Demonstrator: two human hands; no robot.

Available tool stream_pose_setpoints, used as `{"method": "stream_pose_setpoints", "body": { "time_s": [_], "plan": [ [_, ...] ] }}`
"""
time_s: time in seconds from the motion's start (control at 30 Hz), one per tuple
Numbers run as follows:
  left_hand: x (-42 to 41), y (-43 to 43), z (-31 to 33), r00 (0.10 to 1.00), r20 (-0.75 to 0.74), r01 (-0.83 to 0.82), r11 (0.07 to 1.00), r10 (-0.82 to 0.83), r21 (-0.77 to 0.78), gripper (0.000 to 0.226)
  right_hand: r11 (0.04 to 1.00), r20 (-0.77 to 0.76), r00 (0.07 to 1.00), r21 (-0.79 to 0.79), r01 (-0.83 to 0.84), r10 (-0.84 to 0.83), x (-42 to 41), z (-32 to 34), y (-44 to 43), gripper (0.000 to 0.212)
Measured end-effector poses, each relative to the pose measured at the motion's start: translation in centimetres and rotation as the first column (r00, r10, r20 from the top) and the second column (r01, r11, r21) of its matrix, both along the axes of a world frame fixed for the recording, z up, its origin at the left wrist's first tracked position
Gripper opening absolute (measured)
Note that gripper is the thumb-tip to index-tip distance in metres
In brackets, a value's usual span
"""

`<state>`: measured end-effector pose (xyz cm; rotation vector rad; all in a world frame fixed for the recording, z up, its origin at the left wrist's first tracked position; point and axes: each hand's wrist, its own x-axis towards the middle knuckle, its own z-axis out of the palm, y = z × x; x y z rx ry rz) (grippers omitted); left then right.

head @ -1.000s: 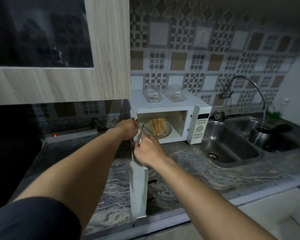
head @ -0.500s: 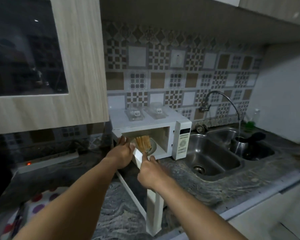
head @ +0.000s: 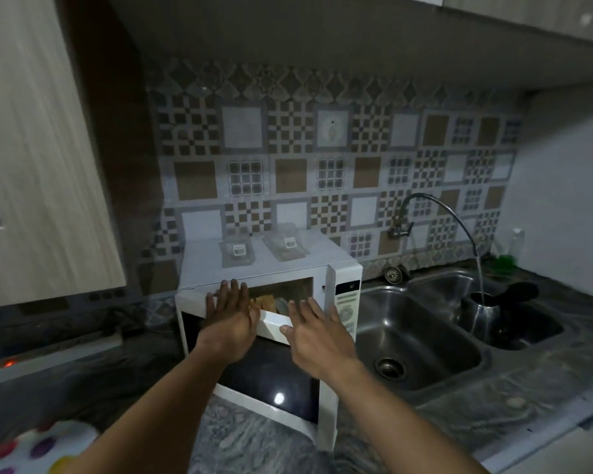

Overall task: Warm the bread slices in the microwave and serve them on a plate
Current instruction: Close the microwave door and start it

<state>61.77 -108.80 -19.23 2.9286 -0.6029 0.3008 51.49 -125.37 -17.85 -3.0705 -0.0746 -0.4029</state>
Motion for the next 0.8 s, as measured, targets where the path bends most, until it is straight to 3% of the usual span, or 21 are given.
{"method": "stream_pose_setpoints", "body": {
  "time_s": [0.2, 0.37, 0.5, 0.8],
  "plan": [
    [1.9, -3.5, -0.1, 0.997, 0.035, -0.074, 0.997, 0.075, -0.034, 0.064, 0.997, 0.054, 0.996, -0.034, -0.072, 0.073, 4.7, -0.7, -4.8, 0.063],
    [3.1, -5.0, -0.7, 0.987, 0.057, -0.144, 0.987, 0.148, -0.065, 0.092, 0.995, 0.150, 0.986, -0.080, -0.063, 0.075, 7.8, -1.3, -6.5, 0.062],
    [4.7, -6.3, -1.0, 0.975, 0.079, -0.207, 0.977, 0.210, -0.041, 0.106, 0.995, 0.115, 0.990, -0.066, -0.079, 0.086, 10.3, -1.4, -7.3, 0.061],
    [6.2, -7.6, -1.0, 0.926, 0.179, -0.354, 0.930, 0.333, 0.099, 0.091, 0.982, 0.056, 0.981, 0.002, -0.186, 0.186, 14.5, -0.4, -9.7, 0.064]
  ]
}}
